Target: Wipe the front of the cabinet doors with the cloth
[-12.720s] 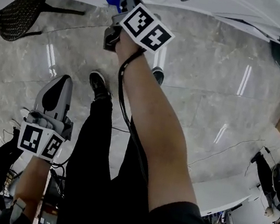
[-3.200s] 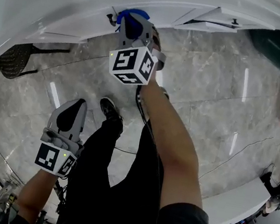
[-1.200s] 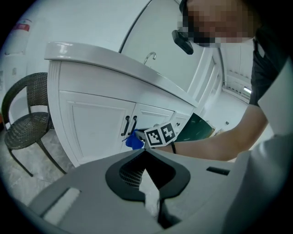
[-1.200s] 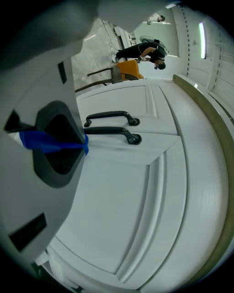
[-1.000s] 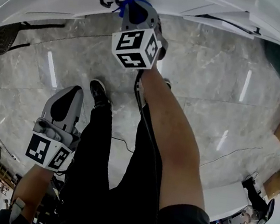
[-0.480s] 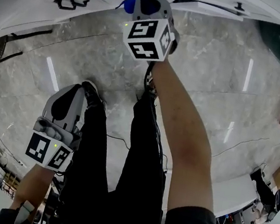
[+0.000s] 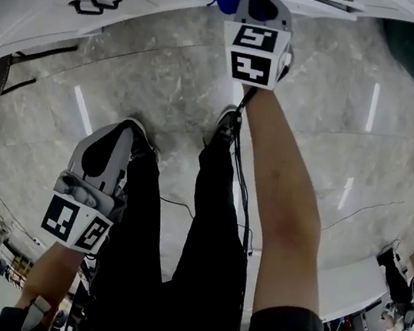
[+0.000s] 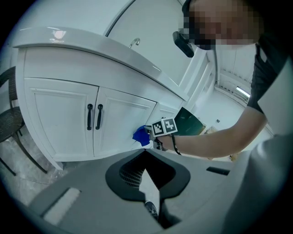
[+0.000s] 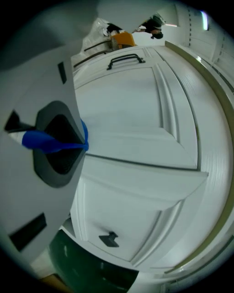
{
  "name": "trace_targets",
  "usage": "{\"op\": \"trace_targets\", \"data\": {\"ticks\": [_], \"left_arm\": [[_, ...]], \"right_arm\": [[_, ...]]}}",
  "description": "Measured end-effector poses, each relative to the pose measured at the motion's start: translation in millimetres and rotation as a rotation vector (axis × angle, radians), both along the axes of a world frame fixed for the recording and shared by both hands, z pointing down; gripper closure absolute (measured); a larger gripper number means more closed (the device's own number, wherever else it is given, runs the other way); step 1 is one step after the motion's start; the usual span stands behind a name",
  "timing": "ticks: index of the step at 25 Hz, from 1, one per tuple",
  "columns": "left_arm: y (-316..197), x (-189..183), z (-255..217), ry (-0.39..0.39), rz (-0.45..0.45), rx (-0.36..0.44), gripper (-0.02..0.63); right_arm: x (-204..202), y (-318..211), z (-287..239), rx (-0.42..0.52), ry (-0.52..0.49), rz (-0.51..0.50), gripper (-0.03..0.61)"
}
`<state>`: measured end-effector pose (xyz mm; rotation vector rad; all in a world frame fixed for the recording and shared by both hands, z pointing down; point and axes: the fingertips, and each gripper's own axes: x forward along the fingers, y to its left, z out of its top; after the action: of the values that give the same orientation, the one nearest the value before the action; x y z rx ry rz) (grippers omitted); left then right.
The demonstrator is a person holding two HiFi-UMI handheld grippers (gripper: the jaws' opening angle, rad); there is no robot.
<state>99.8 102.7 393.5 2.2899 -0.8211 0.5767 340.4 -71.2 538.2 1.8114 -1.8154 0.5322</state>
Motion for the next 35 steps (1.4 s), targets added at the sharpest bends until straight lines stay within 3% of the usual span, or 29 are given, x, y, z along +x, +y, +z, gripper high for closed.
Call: {"op": "trace_targets", "data": {"ticks": [3, 6, 14, 18, 20, 27, 35], "left_arm": [[0.0, -12.6, -4.7, 0.001, -0.011, 0.008, 0.615], [0.1, -33.7, -6.0, 0.0, -0.027, 0.007, 0.615], [-5.8, -106.4, -2.8, -0.014, -0.086, 0.005, 0.615], [-9.3, -137.0, 4.9, -0.036, -0.126, 0.002, 0.615], [-7.2, -144.6, 9.1, -0.041, -0.139, -0.007, 0.615], [1.1, -134.6, 27.5, -0.049, -0.132, -0.04, 0.615], [-3.5, -63.3, 29.3, -0.039, -0.046, -0.023, 0.615]], "right_arm": [[12.8, 7.5, -7.8, 0.006, -0.025, 0.084, 0.549], [-5.4, 10.6, -11.2, 0.006, -0.052, 0.093, 0.549], [-157.3, 4.2, 26.2, -0.065, -0.183, -0.062, 0.549], [-229.6, -10.7, 54.2, -0.069, -0.136, -0.196, 0.549], [-248.5, -19.0, 66.1, -0.085, -0.15, -0.212, 0.549], [-229.9, -40.9, 87.6, -0.125, -0.228, -0.12, 0.549], [-134.4, -32.2, 70.6, -0.114, -0.302, 0.025, 0.549]]}}
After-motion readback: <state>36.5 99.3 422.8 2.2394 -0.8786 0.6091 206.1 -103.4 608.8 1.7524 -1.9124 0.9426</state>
